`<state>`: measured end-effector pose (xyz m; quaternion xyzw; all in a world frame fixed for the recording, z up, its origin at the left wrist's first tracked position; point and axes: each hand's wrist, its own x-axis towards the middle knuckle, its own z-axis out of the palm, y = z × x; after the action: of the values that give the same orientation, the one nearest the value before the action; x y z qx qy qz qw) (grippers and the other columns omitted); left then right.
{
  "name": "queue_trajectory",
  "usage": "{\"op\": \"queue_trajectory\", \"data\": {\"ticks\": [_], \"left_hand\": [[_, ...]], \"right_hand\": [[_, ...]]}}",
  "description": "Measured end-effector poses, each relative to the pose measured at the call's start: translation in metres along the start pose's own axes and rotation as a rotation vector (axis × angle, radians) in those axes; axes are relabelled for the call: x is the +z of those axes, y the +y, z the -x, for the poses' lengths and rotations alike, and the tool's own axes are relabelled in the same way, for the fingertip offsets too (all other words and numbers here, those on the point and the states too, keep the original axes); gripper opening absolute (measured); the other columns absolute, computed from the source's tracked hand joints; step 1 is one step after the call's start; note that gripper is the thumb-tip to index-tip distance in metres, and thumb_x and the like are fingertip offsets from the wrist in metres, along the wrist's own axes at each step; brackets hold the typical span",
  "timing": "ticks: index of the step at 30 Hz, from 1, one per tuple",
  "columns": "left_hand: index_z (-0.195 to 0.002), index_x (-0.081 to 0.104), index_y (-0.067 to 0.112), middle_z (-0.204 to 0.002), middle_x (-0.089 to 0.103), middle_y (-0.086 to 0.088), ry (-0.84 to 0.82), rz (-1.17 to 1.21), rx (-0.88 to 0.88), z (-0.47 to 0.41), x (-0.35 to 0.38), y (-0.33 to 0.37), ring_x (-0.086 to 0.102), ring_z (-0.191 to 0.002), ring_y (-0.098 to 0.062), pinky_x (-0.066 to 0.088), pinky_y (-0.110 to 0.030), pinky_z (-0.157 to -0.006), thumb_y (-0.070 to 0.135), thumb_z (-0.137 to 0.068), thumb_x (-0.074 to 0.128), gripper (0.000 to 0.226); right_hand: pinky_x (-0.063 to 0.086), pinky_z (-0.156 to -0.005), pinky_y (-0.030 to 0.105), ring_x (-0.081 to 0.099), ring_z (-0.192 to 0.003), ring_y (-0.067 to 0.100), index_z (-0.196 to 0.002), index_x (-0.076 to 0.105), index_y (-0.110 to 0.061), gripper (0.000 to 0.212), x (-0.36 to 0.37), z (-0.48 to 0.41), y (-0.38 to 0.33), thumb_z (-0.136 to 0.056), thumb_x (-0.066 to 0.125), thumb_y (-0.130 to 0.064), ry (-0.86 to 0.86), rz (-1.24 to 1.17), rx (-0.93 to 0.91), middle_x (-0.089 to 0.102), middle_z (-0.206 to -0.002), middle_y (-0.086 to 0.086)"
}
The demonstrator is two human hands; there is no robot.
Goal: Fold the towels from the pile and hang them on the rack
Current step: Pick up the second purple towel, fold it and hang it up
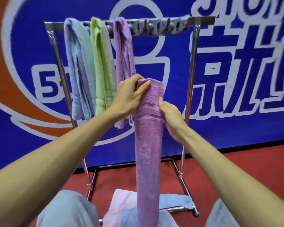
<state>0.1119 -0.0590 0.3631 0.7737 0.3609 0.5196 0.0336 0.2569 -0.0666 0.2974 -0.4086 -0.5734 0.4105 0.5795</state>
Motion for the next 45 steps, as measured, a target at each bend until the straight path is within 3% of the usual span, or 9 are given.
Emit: {"op": "queue_trajectory", "data": {"ticks": [3,9,12,19,27,33,37,40,45], "left_hand": [[-0.083,0.056,0.018,-0.061,0.048,0.017,0.033,-0.041,0.045,-0.01,-0.012,0.016,0.048,-0.056,0.012,0.033,-0.006,-0.054,0.026,-0.095,0.056,0.014],[-0.087,0.06,0.011,-0.068,0.053,0.009,0.112,-0.104,0.065,-0.031,-0.028,0.032,0.048,-0.062,-0.008,0.03,-0.017,-0.057,0.03,-0.095,0.054,0.022],[-0.084,0.054,0.016,-0.067,0.05,0.014,0.131,-0.112,0.053,-0.038,-0.032,0.038,0.047,-0.06,0.0,0.032,-0.008,-0.054,0.029,-0.097,0.053,0.018],[-0.102,0.063,0.005,-0.088,0.059,0.004,0.202,-0.089,-0.039,-0.049,-0.033,0.043,0.052,-0.078,-0.008,0.035,-0.014,-0.059,0.029,-0.098,0.05,0.027],[-0.112,0.057,0.009,-0.104,0.059,0.003,0.296,0.09,-0.271,-0.058,-0.044,0.036,0.058,-0.094,-0.012,0.049,-0.027,-0.081,0.027,-0.099,0.046,0.025],[-0.109,0.062,0.004,-0.102,0.067,-0.017,0.188,0.226,-0.52,-0.042,-0.047,0.006,0.068,-0.089,-0.034,0.059,-0.052,-0.068,0.029,-0.09,0.046,0.036],[-0.08,0.055,0.004,-0.074,0.059,-0.013,0.04,0.259,-0.693,-0.014,-0.039,0.002,0.065,-0.064,-0.028,0.06,-0.049,-0.061,0.009,-0.086,0.044,0.014],[-0.09,0.053,-0.003,-0.071,0.058,-0.016,-0.129,0.313,-0.821,0.009,-0.025,0.0,0.061,-0.044,-0.02,0.058,-0.036,-0.049,0.0,-0.093,0.038,0.015],[-0.105,0.052,-0.003,-0.097,0.059,-0.025,-0.371,0.595,-1.085,0.037,-0.01,-0.007,0.067,-0.064,-0.03,0.059,-0.04,-0.056,0.012,-0.099,0.035,0.024]], "right_hand": [[0.052,-0.093,0.043,0.066,-0.103,0.025,-0.108,0.061,-0.008,0.051,0.004,0.001,-0.012,-0.098,0.037,-0.052,0.018,0.07,0.002,0.067,-0.114,0.014],[0.052,-0.082,0.029,0.066,-0.089,0.015,-0.1,0.069,-0.014,0.06,0.013,0.012,-0.03,-0.099,0.024,-0.053,0.018,0.182,0.003,0.071,-0.094,0.002],[0.049,-0.081,0.023,0.066,-0.095,0.012,-0.102,0.068,-0.017,0.063,0.018,0.019,-0.023,-0.098,0.018,-0.055,-0.046,0.181,0.022,0.071,-0.101,0.001],[0.05,-0.093,0.03,0.066,-0.1,0.008,-0.101,0.068,-0.03,0.056,0.02,0.031,0.006,-0.092,0.025,-0.065,-0.114,0.101,0.14,0.071,-0.106,-0.007],[0.043,-0.074,0.031,0.055,-0.077,0.015,-0.103,0.06,0.012,0.096,0.013,0.038,0.025,-0.074,0.042,-0.078,-0.102,0.222,0.204,0.062,-0.084,0.004],[0.042,-0.063,0.027,0.053,-0.07,0.016,-0.097,0.06,0.011,0.07,0.012,0.033,0.007,-0.093,0.044,-0.057,-0.007,0.174,0.224,0.062,-0.08,0.021],[0.045,-0.062,0.027,0.056,-0.071,0.016,-0.101,0.064,0.004,0.061,0.014,0.029,-0.014,-0.092,0.048,-0.054,0.012,0.047,0.227,0.062,-0.082,0.008],[0.05,-0.065,0.031,0.063,-0.072,0.018,-0.103,0.065,-0.003,0.059,0.015,0.022,-0.029,-0.09,0.049,-0.057,0.069,-0.067,0.265,0.066,-0.084,0.008],[0.052,-0.075,0.037,0.065,-0.082,0.025,-0.103,0.066,-0.005,0.06,0.007,0.008,-0.04,-0.088,0.05,-0.06,0.167,-0.179,0.321,0.067,-0.089,0.012]]}}
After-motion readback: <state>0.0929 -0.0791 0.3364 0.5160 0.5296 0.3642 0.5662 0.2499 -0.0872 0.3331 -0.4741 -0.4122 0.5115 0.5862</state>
